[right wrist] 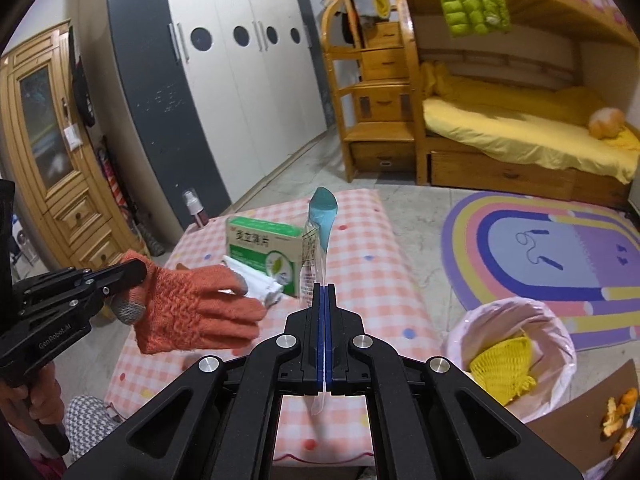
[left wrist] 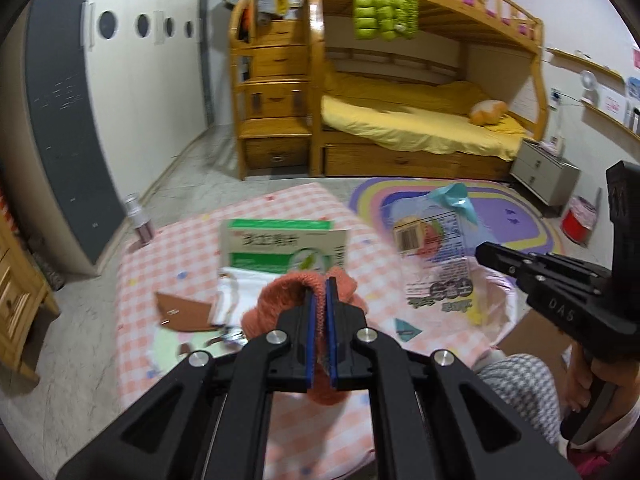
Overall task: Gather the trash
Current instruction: 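Carry the glove and wrapper toward the trash bin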
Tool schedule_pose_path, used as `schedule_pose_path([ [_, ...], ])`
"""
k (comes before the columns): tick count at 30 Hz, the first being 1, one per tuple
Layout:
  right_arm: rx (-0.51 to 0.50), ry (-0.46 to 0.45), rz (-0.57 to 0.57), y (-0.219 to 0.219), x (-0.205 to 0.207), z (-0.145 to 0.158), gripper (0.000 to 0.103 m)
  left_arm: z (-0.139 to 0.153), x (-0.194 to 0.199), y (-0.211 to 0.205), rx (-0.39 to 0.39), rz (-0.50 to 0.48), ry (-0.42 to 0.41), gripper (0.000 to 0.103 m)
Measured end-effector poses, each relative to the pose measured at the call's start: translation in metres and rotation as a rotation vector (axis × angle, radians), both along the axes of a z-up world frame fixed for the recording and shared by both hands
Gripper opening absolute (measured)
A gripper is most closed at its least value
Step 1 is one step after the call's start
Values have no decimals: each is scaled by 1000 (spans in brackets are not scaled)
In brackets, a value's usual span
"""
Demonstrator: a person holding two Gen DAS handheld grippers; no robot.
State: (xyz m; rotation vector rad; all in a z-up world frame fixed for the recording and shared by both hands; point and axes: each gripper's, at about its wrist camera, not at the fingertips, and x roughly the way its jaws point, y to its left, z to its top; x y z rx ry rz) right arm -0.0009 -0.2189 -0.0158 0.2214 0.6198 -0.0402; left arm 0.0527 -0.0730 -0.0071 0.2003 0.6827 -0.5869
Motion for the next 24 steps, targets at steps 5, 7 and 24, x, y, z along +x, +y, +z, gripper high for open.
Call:
schedule_pose_path([
  [5,-1,1,-99,-36,-20,-4,0,-3,-8,-55,23,-111,-16,3],
  [7,-1,2,-147,-53,-30,-6,0,-6,-11,-78,29,-156,-20,3],
  [24,-20,138,-522,-193,-71,-66,0,-72,-15,-261,59,-440,122,3],
])
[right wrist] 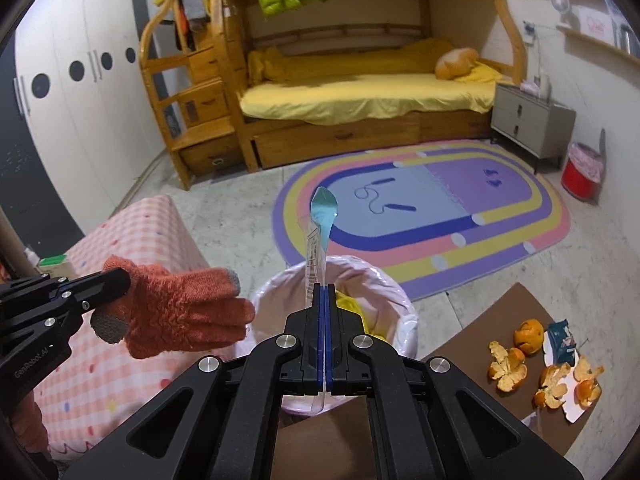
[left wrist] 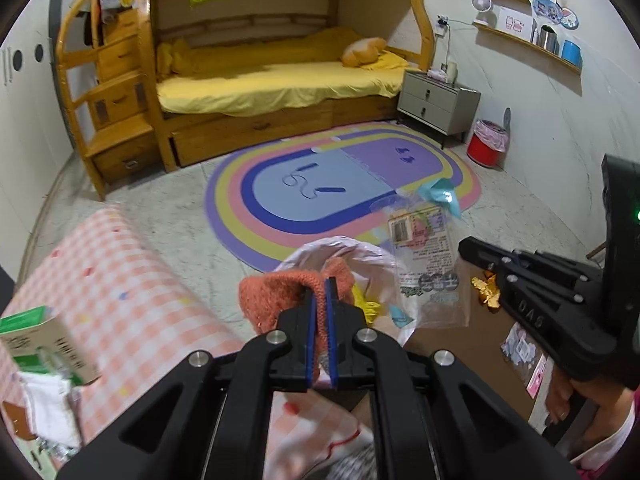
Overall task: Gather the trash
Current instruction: 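Carry the glove and wrapper toward the trash bin, then open both tools over the bin to drop the glove and wrapper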
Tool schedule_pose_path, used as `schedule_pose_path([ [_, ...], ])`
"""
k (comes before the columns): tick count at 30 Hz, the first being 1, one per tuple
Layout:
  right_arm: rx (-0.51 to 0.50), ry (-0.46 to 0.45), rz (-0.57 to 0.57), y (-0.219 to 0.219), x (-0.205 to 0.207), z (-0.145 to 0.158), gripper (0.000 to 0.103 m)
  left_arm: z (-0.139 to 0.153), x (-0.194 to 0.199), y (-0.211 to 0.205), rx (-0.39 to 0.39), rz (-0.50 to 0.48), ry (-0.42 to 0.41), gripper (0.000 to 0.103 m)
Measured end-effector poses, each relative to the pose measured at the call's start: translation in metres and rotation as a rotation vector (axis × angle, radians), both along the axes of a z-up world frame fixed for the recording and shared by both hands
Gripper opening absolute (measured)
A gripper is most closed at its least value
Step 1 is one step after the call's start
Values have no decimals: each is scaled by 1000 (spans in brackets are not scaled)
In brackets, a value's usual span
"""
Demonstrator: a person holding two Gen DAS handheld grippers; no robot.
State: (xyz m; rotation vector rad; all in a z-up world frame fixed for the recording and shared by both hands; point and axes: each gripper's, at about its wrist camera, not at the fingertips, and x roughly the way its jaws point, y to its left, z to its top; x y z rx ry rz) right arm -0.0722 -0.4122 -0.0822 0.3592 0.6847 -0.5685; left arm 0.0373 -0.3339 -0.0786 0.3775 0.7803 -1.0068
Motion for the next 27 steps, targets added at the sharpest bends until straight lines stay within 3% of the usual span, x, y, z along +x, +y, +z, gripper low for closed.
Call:
schedule_pose_path([
  [3,25,11,-7,-13,4,-13,0,-6,7,-16,1,-14,31,4],
  [4,26,15,-7,-17,8,-17,0,-6,8,-17,-4,-11,39,8],
  [6,37,16,1,-22,15,-23,3,-6,13,-20,-18,2,54,30],
  [7,46,19,4,-25,17,-25,8,-4,16,-18,-36,16,53,51],
  [8,55,25,3,-27,20,-28,14,-2,15,-17,-50,24,51,60],
  [9,54,31,-3,-28,21,-30,27,0,16,-14,-66,29,49,61],
  [10,47,32,-10,-27,22,-29,32,2,17,-12,-68,34,46,62],
  [19,48,-4,-3,-11,2,-10,32,13,19,41,-70,151,-7,62],
  [27,10,-22,131,45,4,19,32,19,13,100,-56,257,-30,62],
])
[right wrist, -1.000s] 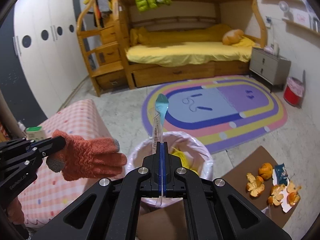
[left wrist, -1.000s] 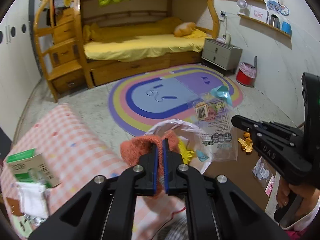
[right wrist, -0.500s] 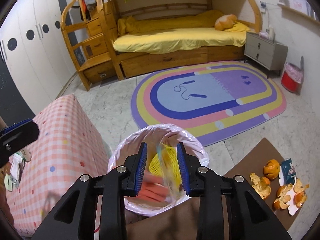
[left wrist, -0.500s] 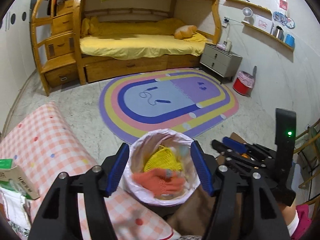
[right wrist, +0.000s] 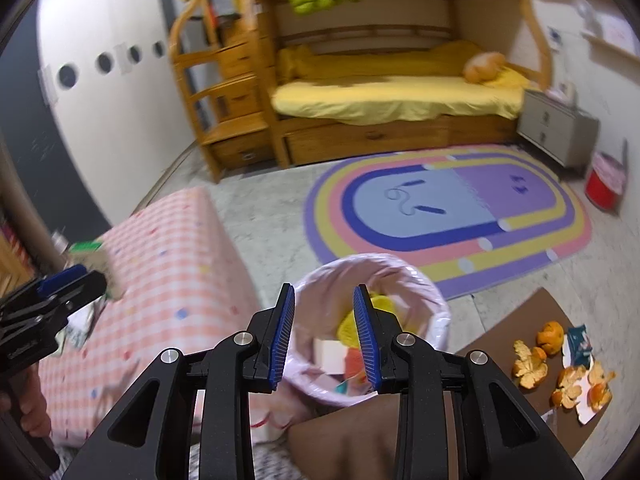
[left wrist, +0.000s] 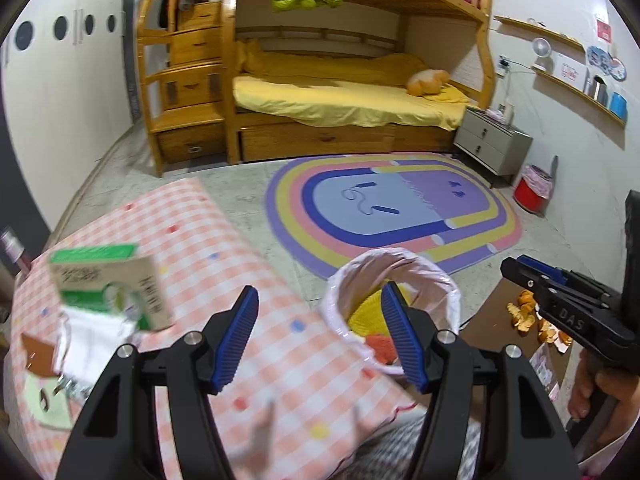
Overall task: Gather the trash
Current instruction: 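Open both tools over the bin to drop the glove and wrapper, then grasp the white plastic bag with the right tool while the left tool approaches the blister pack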
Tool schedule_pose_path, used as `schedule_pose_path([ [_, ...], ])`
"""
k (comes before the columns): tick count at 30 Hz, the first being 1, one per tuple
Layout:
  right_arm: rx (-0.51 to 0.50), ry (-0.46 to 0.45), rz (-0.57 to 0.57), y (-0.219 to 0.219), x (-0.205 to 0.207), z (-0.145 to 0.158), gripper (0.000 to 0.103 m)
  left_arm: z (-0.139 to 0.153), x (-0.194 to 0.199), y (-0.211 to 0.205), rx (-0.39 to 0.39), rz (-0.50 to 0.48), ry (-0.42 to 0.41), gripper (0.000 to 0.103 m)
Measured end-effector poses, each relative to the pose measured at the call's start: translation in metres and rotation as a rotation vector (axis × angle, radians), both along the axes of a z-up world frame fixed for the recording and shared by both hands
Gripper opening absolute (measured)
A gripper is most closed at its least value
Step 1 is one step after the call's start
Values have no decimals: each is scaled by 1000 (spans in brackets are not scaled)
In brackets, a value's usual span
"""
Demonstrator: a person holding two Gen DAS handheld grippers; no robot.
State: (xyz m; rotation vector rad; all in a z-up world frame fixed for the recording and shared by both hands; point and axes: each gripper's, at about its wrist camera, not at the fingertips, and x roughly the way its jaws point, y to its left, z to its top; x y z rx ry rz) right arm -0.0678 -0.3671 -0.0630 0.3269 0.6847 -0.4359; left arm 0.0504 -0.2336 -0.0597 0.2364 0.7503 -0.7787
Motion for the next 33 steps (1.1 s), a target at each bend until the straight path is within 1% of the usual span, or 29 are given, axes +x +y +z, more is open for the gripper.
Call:
schedule_pose_path([
  [6,-37,32,148,51,13,7,32,-5,-4,56,34,107,-9,62],
  [8,-45,32,194,67,20,10,32,-9,-3,75,41,143,0,64],
  [12,-60,36,286,100,37,11,32,-17,1,111,49,218,26,65],
  [14,-53,35,335,116,46,9,35,-21,1,131,55,261,23,66],
  [15,-52,35,354,124,51,9,40,-22,2,139,55,280,24,67],
  [16,-55,36,368,131,53,7,42,-22,4,148,52,302,25,70],
  [19,-55,30,413,151,62,7,43,-24,6,175,51,375,14,76],
  [22,-52,31,452,167,73,6,43,-26,7,198,67,428,-6,78],
  [26,-70,39,515,190,91,3,43,-30,13,222,77,474,-5,79],
  [33,-78,72,600,220,135,-10,43,-38,36,256,95,557,8,79],
])
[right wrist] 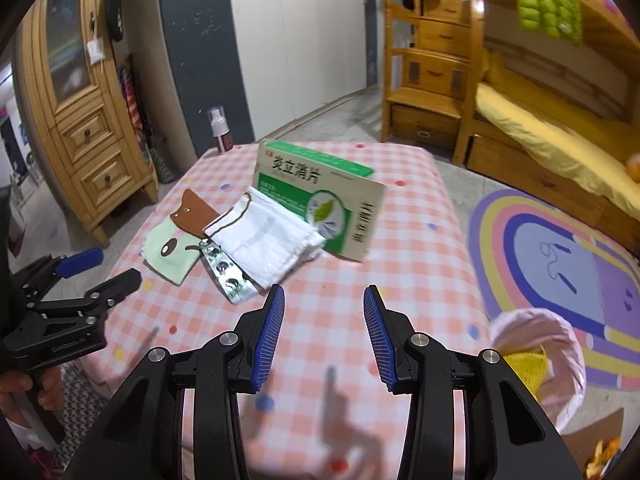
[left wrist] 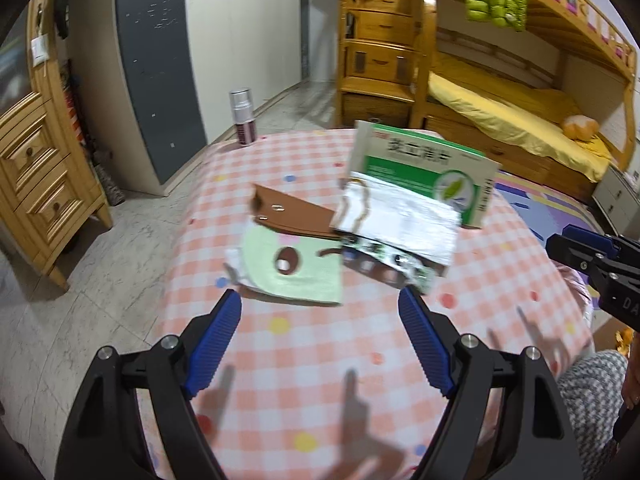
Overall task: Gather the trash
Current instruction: 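Grasp the white plastic bag with the right tool while the left tool approaches the blister pack, then grasp the silver blister pack with the left tool while the right tool holds the bag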
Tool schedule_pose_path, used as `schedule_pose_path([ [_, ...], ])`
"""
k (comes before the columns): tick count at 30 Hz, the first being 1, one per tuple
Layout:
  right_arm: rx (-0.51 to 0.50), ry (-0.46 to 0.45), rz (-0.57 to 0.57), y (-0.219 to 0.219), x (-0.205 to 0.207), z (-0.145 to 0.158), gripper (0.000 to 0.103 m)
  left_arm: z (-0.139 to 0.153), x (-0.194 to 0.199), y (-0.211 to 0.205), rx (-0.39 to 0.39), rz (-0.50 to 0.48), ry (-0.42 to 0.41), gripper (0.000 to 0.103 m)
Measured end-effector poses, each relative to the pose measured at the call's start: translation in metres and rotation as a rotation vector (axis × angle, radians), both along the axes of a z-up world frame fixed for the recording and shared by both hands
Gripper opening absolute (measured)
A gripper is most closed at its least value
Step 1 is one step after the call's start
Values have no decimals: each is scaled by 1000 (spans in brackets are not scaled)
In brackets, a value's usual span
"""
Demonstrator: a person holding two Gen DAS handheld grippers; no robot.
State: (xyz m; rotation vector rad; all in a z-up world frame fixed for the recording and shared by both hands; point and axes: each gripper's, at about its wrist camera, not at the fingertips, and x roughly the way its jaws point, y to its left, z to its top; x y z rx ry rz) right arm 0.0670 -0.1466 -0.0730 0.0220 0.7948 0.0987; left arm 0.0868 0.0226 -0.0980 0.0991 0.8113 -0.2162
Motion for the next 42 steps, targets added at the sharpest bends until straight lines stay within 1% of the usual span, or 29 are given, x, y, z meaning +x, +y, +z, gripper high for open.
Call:
schedule_pose_path([
  [8,-3,54,115,28,63,-27,43,-5,33,27,6,61,15,79],
  [15,-23,98,154,40,107,-49,43,-10,39,34,17,80,27,79],
  [17,-24,138,168,41,114,-58,43,-12,40,34,18,79,32,79],
  [20,-16,165,200,39,109,-59,44,-13,37,34,22,73,33,79],
  [22,8,195,240,39,100,-57,49,-13,36,34,25,72,33,79],
  [26,-4,222,299,44,76,-55,55,-14,31,34,20,70,37,79],
  [28,1,234,318,47,66,-56,55,-14,28,34,22,65,36,79],
  [29,-21,230,319,49,63,-57,54,-14,26,33,25,62,37,79],
  [30,-47,215,318,52,60,-58,52,-14,25,33,25,61,39,79],
  [31,-52,202,320,55,58,-58,41,-15,24,32,25,61,41,79],
  [32,-39,198,322,55,57,-56,32,-15,23,31,25,61,44,79],
  [33,-35,195,309,56,56,-55,13,-15,21,30,25,59,44,79],
  [34,-46,191,296,56,56,-54,6,-14,20,29,28,55,43,79],
  [35,-44,183,288,56,55,-52,4,-14,17,27,31,53,41,79],
  [36,-20,168,284,55,52,-47,2,-13,16,26,33,49,39,79],
  [38,27,130,263,49,45,-34,2,-13,12,22,36,34,37,79],
  [39,48,97,233,43,39,-22,1,-14,10,20,39,26,36,79],
  [42,63,30,146,25,28,1,1,-17,8,11,41,4,46,79],
])
